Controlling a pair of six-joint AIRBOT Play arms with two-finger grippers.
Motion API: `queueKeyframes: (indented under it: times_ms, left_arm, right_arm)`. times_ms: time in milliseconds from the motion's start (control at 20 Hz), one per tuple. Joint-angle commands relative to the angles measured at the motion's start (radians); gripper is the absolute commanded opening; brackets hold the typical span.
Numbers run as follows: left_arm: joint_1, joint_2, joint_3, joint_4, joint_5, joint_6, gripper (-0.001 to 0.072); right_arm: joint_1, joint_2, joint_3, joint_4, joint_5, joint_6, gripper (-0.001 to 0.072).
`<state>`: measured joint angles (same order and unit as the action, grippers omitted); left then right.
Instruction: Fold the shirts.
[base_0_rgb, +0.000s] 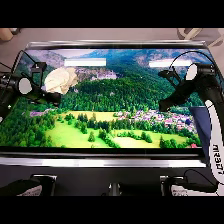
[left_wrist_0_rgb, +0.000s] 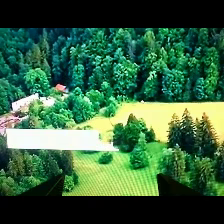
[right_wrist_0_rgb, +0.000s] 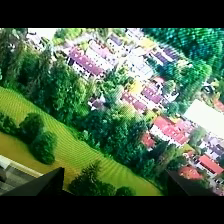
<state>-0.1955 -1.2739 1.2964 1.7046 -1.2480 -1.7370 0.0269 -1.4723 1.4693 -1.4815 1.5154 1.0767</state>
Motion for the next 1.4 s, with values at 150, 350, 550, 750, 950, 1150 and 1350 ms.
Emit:
queueKeyframes:
  times_ms: [150, 350, 550, 750, 950, 1150, 1350]
  left_arm:
    - [0.001, 0.000, 0.000, 0.000, 0.000, 0.000, 0.0716]
    - [0.001, 0.000, 0.000, 0.000, 0.000, 0.000, 0.0717]
    - [0.001, 0.000, 0.000, 0.000, 0.000, 0.000, 0.0716]
    - [0.001, 0.000, 0.000, 0.000, 0.000, 0.000, 0.0717]
    - [0.001, -0.007, -0.002, 0.000, 0.110, -0.045, 0.0716]
    - [-0.002, -0.045, 0.006, -0.014, 0.340, -0.061, 0.0717]
    - [0.112, -0.246, 0.260, 0.090, 0.396, -0.191, 0.0716]
  right_arm:
    - [0.000, -0.001, 0.000, 0.000, 0.000, 0.000, 0.0688]
    - [0.001, -0.001, 0.000, 0.000, 0.000, 0.000, 0.0688]
    - [0.000, -0.001, 0.000, 0.000, 0.000, 0.000, 0.0688]
    - [0.000, -0.001, 0.000, 0.000, 0.000, 0.000, 0.0688]
    - [0.000, -0.001, 0.000, 0.000, -0.026, 0.000, 0.0688]
    - [0.000, -0.001, 0.000, -0.041, -0.200, -0.027, 0.0688]
    - [0.000, 0.000, 0.003, -0.046, -0.436, -0.022, 0.0688]
